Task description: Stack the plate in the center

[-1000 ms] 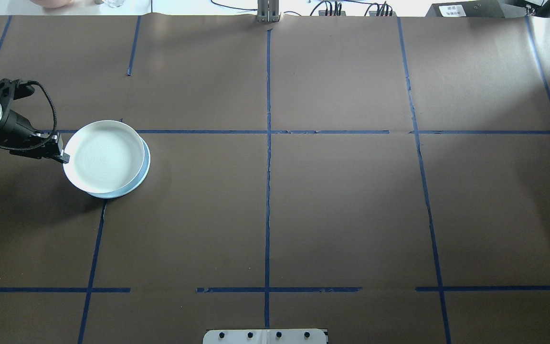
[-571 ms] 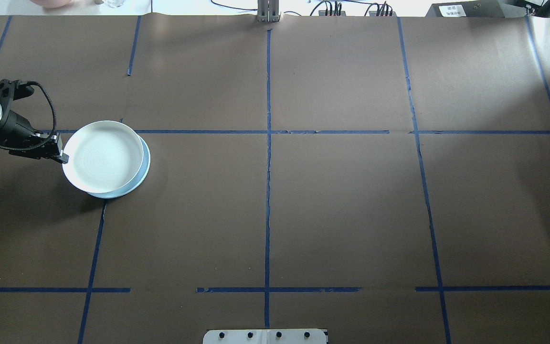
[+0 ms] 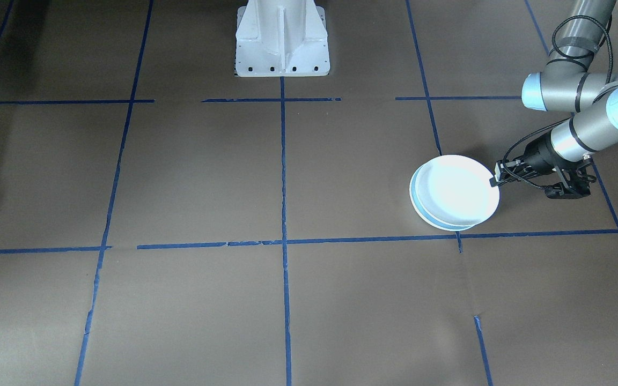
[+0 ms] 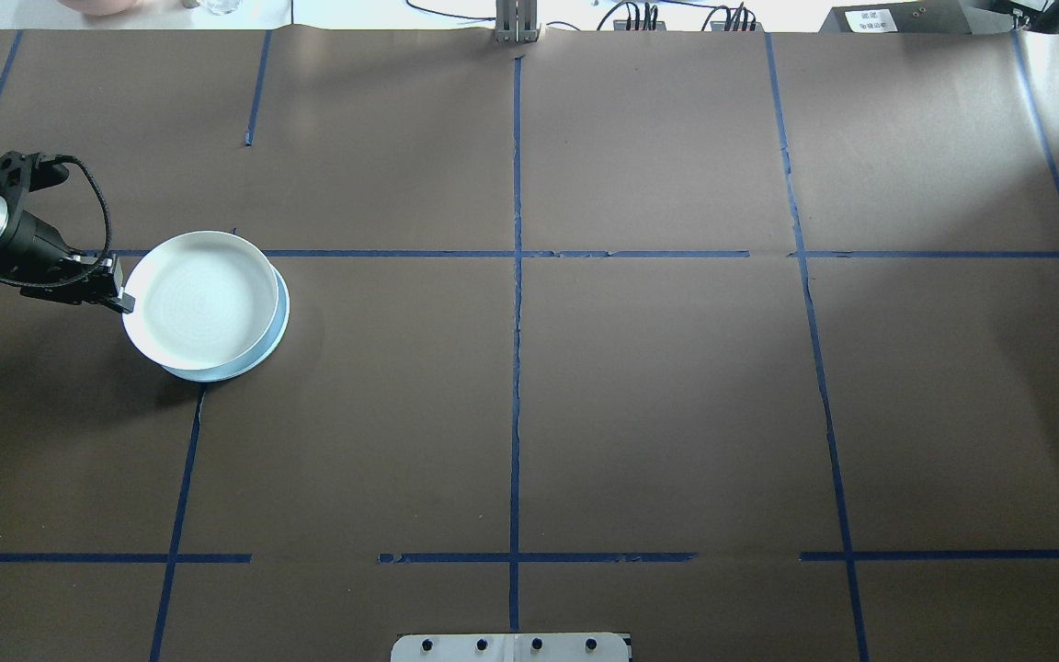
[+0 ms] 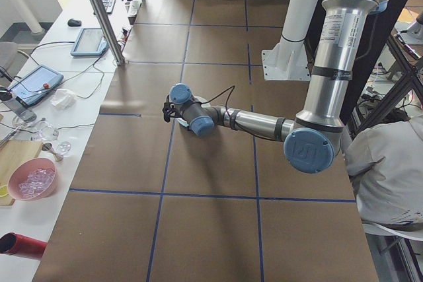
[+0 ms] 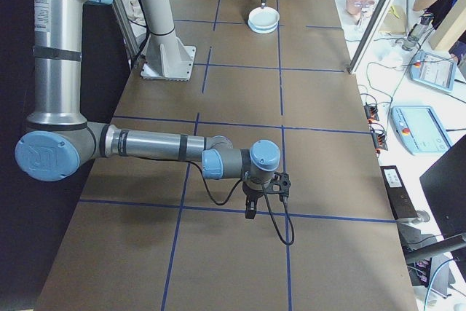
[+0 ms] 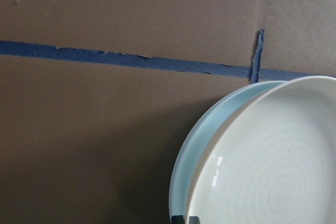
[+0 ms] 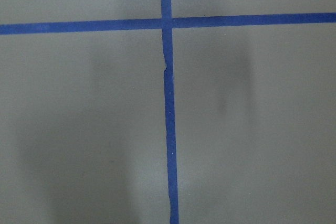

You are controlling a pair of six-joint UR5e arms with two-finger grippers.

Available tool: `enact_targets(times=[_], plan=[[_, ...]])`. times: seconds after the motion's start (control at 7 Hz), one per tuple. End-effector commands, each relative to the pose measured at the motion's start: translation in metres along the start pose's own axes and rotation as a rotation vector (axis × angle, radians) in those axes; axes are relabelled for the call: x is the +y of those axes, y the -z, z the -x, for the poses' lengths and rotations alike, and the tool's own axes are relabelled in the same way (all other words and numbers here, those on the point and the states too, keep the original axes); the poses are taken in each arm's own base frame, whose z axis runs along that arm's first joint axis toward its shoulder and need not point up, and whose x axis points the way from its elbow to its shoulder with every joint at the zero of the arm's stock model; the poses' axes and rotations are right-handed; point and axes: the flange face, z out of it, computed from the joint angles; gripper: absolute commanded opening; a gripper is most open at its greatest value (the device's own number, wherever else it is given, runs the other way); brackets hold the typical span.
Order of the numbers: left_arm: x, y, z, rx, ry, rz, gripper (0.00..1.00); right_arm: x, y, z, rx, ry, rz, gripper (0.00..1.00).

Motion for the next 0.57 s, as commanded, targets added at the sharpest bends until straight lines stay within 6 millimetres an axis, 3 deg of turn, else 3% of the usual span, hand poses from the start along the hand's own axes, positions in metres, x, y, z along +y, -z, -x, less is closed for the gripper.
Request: enact_targets(times=[0.0, 0.14, 0.29, 0.43], plan=[[-0.0022, -0.0007, -0.0001, 0.0, 0.001, -0.001, 0.0, 0.0, 0.0, 0.0, 0.0, 0.0, 0.0, 1.0], [-0.0025, -0.0006, -0.0011, 0.001, 0.0, 0.0, 0.0, 0.0, 0.0, 0.0, 0.0, 0.0, 0.0, 1.0], [-0.0037, 0.0, -0.0039, 0.004, -0.004, -0.002, 0.25, 0.0, 0.0, 0.0, 0.0, 0.0, 0.0, 1.0], [-0.0038, -0.0004, -0.0033, 0.003, -0.003, -0.001, 0.7, 0.0, 0.0, 0.0, 0.0, 0.0, 0.0, 1.0]])
